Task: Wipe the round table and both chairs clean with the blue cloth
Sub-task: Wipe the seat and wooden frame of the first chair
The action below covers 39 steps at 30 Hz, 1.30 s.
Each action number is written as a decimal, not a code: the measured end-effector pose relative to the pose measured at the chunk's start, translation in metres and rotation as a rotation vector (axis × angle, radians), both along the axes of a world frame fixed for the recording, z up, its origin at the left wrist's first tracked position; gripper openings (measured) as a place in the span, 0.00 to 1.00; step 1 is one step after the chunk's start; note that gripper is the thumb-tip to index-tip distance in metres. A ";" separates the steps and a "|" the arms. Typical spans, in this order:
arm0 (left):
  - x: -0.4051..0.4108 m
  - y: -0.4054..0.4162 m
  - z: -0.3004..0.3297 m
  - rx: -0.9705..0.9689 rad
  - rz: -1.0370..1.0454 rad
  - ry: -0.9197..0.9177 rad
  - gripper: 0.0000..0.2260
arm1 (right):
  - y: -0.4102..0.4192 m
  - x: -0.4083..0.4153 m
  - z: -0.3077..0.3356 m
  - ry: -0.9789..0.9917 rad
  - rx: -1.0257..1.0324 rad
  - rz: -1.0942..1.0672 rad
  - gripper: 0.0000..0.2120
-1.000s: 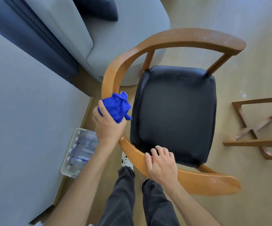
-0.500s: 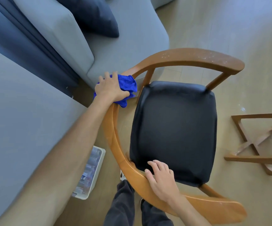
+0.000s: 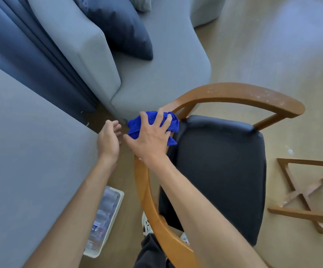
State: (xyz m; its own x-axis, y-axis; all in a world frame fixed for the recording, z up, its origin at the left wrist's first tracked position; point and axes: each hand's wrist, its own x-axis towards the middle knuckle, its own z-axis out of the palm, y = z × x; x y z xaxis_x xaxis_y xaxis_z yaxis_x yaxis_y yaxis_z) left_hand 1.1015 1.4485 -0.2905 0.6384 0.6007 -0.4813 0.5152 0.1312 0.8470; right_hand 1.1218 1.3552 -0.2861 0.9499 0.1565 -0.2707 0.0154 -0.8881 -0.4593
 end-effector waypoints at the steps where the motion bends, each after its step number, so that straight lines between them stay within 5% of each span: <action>1: 0.002 0.000 -0.003 0.016 -0.025 0.002 0.13 | -0.002 0.004 -0.005 -0.034 0.010 0.022 0.31; 5: 0.018 -0.010 -0.013 0.277 -0.262 0.011 0.15 | -0.030 0.044 -0.010 -0.071 0.281 0.139 0.24; 8: 0.034 -0.025 -0.015 0.461 -0.337 -0.037 0.16 | -0.065 0.088 -0.010 0.064 0.360 0.224 0.29; 13: 0.065 -0.049 -0.019 0.556 -0.571 -0.085 0.19 | -0.086 0.142 -0.020 0.090 -0.020 0.183 0.27; 17: 0.074 -0.069 -0.027 0.667 -0.630 0.021 0.24 | -0.082 0.157 -0.034 0.180 -0.039 0.107 0.27; 19: 0.075 -0.074 -0.030 0.756 -0.617 0.077 0.27 | -0.081 0.150 -0.046 0.031 -0.090 0.123 0.35; 27: 0.111 -0.088 -0.049 1.022 -0.837 0.357 0.29 | -0.166 0.186 -0.066 -0.354 -0.094 0.118 0.25; 35: 0.140 -0.110 -0.062 1.169 -1.090 0.347 0.25 | -0.378 0.191 -0.055 -0.384 -0.188 -0.306 0.25; 39: 0.138 -0.108 -0.064 1.184 -1.100 0.319 0.25 | -0.411 0.177 -0.056 -0.374 -0.116 -0.593 0.25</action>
